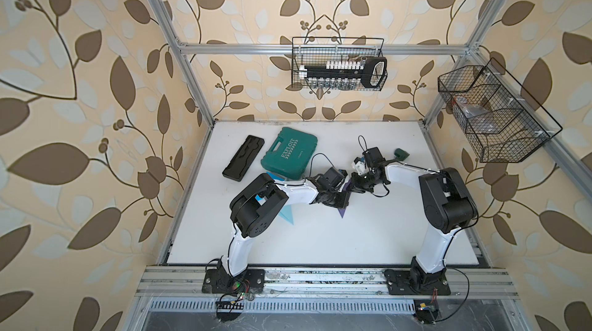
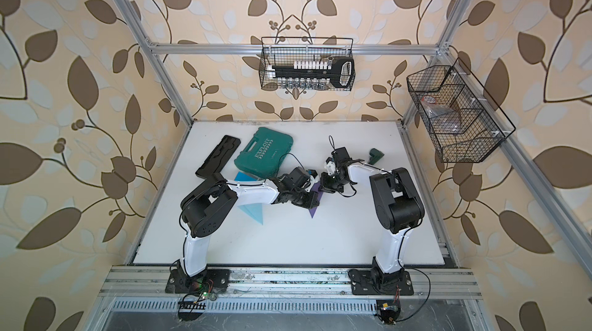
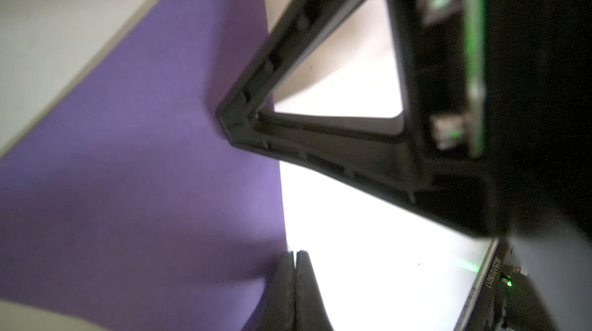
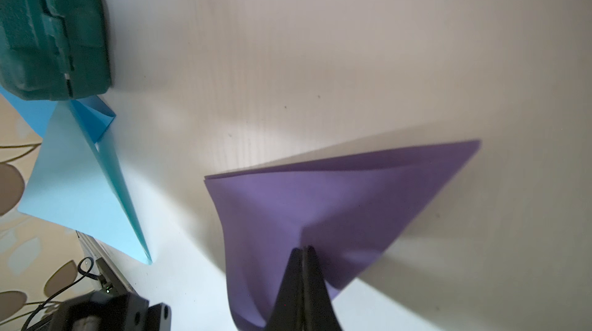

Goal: Fold the square paper diagonally
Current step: Fold the paper at the center of the board.

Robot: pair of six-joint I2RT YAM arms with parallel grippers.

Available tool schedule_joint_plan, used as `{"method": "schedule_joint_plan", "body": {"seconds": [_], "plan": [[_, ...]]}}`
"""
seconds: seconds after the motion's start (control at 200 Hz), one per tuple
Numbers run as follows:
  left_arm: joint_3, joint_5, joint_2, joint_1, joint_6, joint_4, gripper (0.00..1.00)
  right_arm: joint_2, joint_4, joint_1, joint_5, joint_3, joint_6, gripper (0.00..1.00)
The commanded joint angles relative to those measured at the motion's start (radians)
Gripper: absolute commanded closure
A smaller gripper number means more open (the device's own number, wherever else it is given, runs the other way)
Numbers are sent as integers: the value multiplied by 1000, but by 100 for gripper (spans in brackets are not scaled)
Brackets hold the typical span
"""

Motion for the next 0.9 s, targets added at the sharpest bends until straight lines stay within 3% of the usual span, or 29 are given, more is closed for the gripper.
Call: {"method": "schedule_joint_plan", "body": {"seconds": [0.0,0.3,0.895], "plan": [[24,-16,-1,-11,30,12,100,-8,-20,3,-23,4,-11,100],[2,-16,11,-11,48,3,100,-88,-69,4,-6,-43,-70,100],[9,-34,47,-11,84,-35,100,-31,-110,26,-16,-36,-160,100]]}}
